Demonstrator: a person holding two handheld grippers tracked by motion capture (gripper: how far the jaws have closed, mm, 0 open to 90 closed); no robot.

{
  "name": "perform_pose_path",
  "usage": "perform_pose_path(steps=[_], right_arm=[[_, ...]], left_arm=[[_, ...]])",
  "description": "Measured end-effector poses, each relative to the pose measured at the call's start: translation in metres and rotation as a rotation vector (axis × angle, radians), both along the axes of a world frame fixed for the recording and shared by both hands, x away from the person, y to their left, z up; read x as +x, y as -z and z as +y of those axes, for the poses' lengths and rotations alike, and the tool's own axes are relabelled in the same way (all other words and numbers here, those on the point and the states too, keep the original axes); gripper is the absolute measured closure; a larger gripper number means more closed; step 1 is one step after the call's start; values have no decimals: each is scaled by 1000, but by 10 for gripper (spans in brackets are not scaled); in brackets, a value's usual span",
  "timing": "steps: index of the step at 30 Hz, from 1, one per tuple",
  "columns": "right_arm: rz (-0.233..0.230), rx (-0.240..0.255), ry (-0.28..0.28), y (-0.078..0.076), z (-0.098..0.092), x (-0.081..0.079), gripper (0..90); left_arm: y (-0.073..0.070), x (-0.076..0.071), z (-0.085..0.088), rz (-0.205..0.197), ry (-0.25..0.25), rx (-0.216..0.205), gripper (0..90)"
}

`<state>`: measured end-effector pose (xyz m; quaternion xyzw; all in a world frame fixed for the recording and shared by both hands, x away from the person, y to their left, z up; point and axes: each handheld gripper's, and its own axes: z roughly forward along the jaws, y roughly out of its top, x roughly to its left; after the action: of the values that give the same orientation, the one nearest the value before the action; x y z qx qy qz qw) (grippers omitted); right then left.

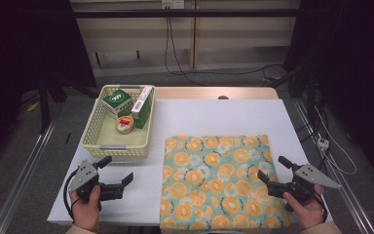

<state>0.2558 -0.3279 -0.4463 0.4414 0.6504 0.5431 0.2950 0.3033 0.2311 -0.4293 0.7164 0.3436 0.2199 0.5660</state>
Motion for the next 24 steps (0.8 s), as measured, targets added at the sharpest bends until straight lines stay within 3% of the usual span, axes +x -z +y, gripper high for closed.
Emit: perform_pose_path(steps=[14,19,24], right_arm=[[27,-21,-40,-3,7,4,49],[47,-51,-79,-10,12,16,45],[66,-64,-72,-14,16,31,43]], left_arm=[[1,2,-4,0,25,-1,26],[2,3,-7,3,30,1,26],[2,3,-9,4,43,0,26]])
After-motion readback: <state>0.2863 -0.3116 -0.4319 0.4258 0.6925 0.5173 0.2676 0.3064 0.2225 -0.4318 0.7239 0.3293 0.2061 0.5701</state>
